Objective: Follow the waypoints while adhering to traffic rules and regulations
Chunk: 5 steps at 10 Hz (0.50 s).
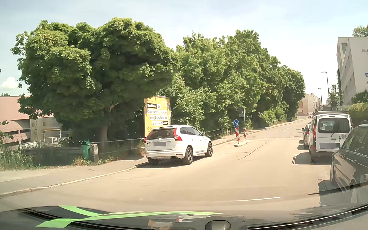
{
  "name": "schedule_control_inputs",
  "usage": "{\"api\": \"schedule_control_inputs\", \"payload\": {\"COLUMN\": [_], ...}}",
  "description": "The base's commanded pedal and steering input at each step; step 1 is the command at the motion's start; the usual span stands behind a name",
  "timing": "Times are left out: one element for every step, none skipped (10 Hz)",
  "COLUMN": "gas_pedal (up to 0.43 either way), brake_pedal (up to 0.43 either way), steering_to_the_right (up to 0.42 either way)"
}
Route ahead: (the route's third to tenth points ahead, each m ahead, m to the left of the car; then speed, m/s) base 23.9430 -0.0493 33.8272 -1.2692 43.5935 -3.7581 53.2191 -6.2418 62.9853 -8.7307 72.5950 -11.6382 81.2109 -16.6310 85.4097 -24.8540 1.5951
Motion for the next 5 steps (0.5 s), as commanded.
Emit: {"api": "schedule_control_inputs", "payload": {"gas_pedal": [0.130,0.130,0.110,0.059,0.039], "brake_pedal": [0.000,0.000,0.000,0.000,0.000], "steering_to_the_right": [-0.078,-0.051,-0.007,0.031,0.065]}}
